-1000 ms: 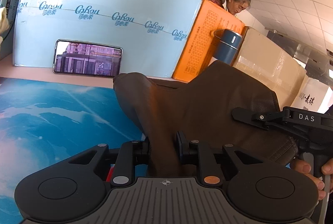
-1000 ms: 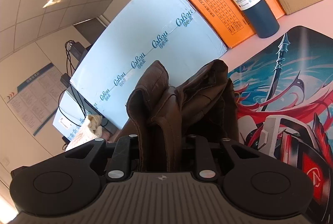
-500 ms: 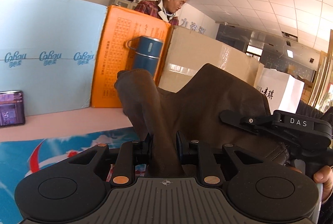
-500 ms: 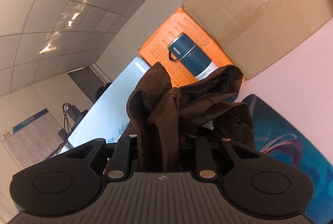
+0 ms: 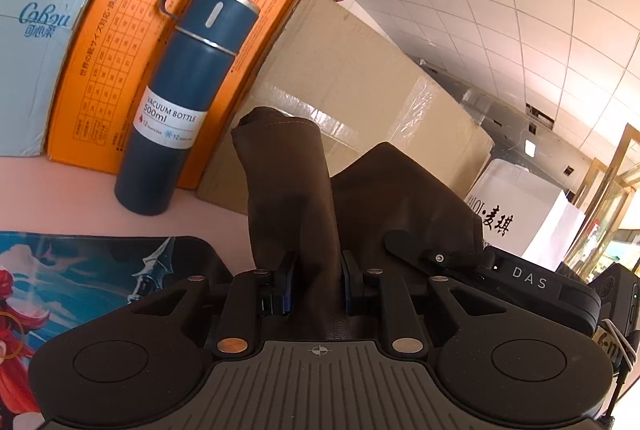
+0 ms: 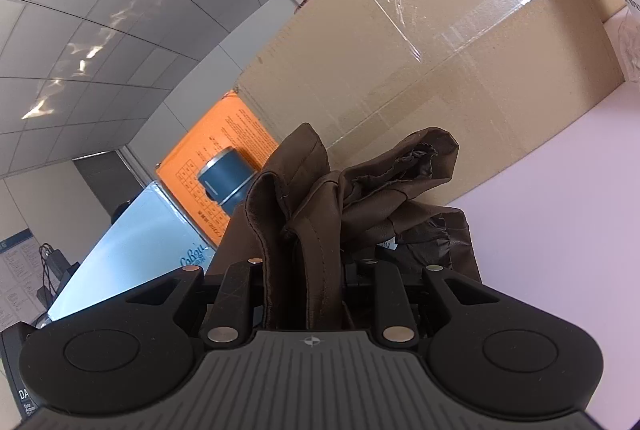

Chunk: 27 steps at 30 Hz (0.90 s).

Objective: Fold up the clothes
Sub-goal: 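Carry the folded jacket with both grippers beside the cardboard box and release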

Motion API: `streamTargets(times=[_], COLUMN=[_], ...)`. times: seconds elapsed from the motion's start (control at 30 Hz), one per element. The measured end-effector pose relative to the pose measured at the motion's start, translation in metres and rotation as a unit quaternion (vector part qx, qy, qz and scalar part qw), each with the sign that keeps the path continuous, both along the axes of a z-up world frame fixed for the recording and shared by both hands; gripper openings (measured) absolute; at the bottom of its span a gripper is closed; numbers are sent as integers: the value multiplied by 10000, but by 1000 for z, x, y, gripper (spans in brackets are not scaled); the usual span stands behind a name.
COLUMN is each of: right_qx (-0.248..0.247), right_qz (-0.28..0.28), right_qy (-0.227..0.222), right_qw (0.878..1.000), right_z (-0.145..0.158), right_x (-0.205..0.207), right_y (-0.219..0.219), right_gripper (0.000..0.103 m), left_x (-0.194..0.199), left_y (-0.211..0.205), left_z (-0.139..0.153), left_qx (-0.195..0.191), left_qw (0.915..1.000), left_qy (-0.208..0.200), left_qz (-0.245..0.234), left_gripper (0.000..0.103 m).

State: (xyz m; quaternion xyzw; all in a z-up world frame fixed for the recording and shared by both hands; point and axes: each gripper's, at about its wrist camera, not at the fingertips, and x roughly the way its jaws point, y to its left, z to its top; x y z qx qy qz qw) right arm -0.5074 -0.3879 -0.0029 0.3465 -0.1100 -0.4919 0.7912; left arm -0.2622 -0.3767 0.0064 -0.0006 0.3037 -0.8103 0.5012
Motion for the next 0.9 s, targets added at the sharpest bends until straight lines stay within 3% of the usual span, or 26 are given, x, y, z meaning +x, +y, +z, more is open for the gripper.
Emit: streamTargets(times=[0.2, 0.3, 0.33, 0.37, 0.43, 0.5, 0.57, 0.63, 0.8, 0.9], right_qx=[570, 997, 1108, 1156, 1192, 1219, 1217, 1256, 1396, 1375], right_qz=[-510, -936, -1064, -1242, -1594, -1864, -1983, -2058, -2300, -2317], right_qy=[257, 324, 343, 413, 623, 831, 922, 1133, 2187, 2291], right_qw=[9967, 9901, 9875, 9846, 9780, 9713, 9682, 9639, 9380, 9354], right_z=[-21, -32, -35, -37, -37, -37, -39, -40, -39, -40], right_x=[-11, -18, -19, -19, -18, -17, -16, -13, 3, 4], right_y=[-26, -31, -32, -31, -28, -26, -22, -23, -19, -17], right_gripper=[21, 28, 37, 50, 59, 64, 70, 75, 85, 88], left_x=[0, 6, 8, 10, 13, 17, 19, 19, 7, 7], left_y=[-16, -21, -22, -23, -21, -19, -14, -12, -21, -21], left_z=[-22, -28, -31, -33, -34, -33, -29, -25, -33, -34], left_qx=[332, 579, 640, 702, 811, 806, 664, 520, 769, 757], left_qw=[9992, 9971, 9965, 9960, 9948, 9931, 9896, 9855, 9778, 9778], left_qy=[-162, -315, -340, -362, -370, -462, -705, -980, -1589, -1612], left_qz=[159, 377, 404, 408, 487, 709, 1067, 1285, 1128, 1107], left_gripper=[20, 21, 23, 27, 38, 67, 79, 85, 89, 90])
